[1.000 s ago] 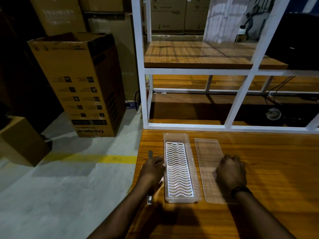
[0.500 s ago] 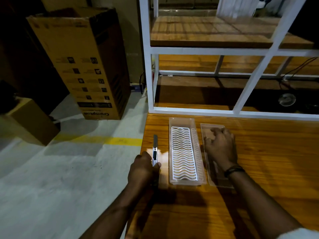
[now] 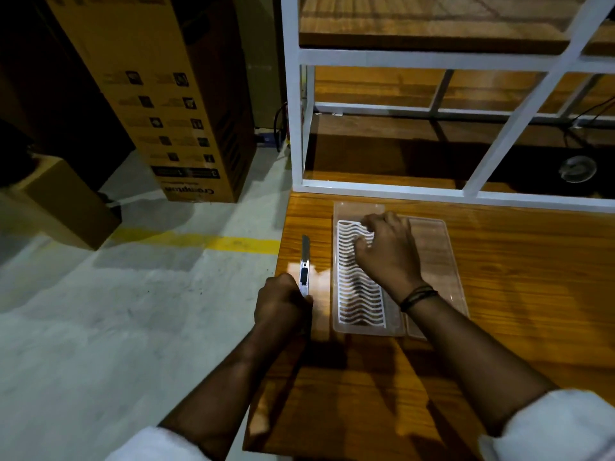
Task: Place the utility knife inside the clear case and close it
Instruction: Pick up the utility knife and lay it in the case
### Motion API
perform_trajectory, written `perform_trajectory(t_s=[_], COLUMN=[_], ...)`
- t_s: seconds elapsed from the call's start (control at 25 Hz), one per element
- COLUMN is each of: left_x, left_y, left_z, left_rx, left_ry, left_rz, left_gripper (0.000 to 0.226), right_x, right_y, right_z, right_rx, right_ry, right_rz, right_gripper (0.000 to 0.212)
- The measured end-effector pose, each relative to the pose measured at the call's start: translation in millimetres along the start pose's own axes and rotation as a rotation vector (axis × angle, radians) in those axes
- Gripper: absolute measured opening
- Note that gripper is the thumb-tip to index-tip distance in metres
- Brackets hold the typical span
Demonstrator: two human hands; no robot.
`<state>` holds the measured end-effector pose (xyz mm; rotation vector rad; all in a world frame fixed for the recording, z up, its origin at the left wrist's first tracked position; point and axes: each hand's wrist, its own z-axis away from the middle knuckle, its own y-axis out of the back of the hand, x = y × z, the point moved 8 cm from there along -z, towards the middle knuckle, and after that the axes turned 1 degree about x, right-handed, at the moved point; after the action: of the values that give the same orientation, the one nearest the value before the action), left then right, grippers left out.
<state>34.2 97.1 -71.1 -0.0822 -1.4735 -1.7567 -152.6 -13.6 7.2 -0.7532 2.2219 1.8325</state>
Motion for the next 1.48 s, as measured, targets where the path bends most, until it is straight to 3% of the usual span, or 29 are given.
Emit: perform_trajectory(t_s=[0.2,0.36,0.52,0.64,0.8,0.92,1.04,1.2,1.4,1.48], left_x=[-2.8,-5.0,-0.3,13.8,46.5,74.4,89.3,96.7,107.4,111.2], left_y=[-3.8,-2.2,7.7,16.7,21.3,19.2,12.0,7.8,8.8,10.9], left_z=[-0.1,0.6,3.6,10.0,24.2,36.7,47.5,57.7,81.9,84.8], left_rx=[0.011,0.009,0.042,0.096,0.074,-0.008,-0.081,-0.061,-0.149,-0.167], left_ry=[0.031,0.028,0.052,0.015,-0.041,-0.090,-0.129,-0.197,-0.419,-0.486], left_rz=[0.098,0.188,0.356,0.494,0.635,0.706,0.761,0.673,0.383,0.321], left_gripper=[0.033,0.016,0.021,0.018,0.021,0.019,0.029,0.038,0.096,0.107], right_x=[-9.1,-6.6,1.9,8.2,10.3,9.0,12.4,25.2,32.5,30.3], right_y=[-17.8,-23.7,-27.8,-23.7,-21.8,-9.5,4.1,3.6,16.6,19.1], right_z=[14.6,24.6,28.2,26.3,19.2,17.5,21.1,23.2,19.3,15.1], right_rx=[-0.052,-0.070,-0.080,-0.060,-0.184,-0.255,-0.297,-0.311,-0.231,-0.218], right_ry=[-0.019,-0.023,0.002,-0.048,-0.197,-0.274,-0.284,-0.269,-0.247,-0.243], right_rz=[-0.058,-0.094,-0.160,-0.362,-0.675,-0.916,-1.059,-1.125,-1.131,-1.129], right_gripper=[0.041,0.039,0.034,0.026,0.012,0.027,0.032,0.027,0.021,0.020])
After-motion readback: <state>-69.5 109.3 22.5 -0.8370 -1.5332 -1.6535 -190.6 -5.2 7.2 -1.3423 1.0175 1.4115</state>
